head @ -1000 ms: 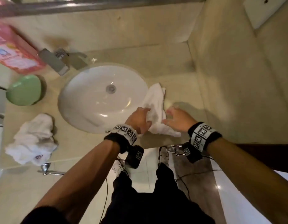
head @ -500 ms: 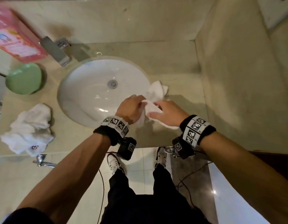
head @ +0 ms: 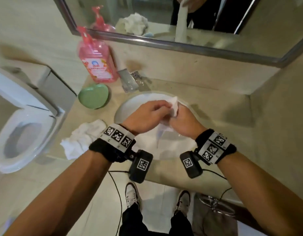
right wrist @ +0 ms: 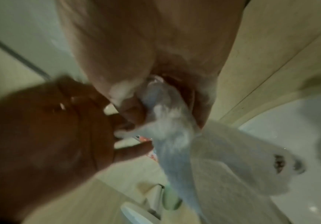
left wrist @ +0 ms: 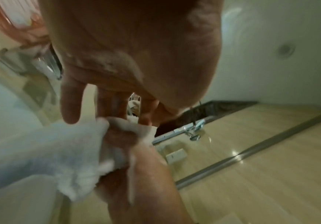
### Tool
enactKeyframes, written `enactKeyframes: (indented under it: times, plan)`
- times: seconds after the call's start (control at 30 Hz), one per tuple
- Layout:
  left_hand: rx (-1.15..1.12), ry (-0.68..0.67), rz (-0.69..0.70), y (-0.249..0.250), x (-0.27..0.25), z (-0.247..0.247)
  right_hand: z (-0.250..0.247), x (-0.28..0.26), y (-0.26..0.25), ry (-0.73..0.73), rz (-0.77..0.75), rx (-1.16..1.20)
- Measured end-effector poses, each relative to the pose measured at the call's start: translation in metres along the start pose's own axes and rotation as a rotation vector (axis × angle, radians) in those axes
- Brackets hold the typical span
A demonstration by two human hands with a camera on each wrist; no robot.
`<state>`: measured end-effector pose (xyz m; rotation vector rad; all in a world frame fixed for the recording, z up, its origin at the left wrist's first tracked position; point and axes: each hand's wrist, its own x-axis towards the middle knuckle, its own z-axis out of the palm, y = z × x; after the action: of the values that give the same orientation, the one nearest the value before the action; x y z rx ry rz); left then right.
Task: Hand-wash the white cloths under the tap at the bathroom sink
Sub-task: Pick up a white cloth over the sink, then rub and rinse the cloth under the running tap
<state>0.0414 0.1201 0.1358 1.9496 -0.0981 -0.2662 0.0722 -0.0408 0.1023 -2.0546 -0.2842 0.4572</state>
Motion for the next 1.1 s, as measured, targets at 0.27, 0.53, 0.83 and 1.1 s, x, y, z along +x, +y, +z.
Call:
enactKeyframes:
  times: [0.27, 0.53, 0.83, 1.1]
  plan:
    - [0.206, 0.053, -0.142, -0.104, -0.024, -0.096, 0.060, 0.059, -0.091, -0.149, -0.084, 0.315]
    - [-0.226, 0.321, -0.265, -0.150, -0.018, -0.164, 0.136, 0.101, -0.091, -0.031, -0.119, -0.043]
    - [-0.647, 0.143, -0.498, -0.208, -0.019, -0.182, 0.212, 0.190, -0.085, 0.055, -0.192, -0.027]
    - [-0.157, 0.218, -0.622, -0.255, 0.019, -0.179, 0.246, 0.268, -0.053, -0.156, -0.171, -0.275]
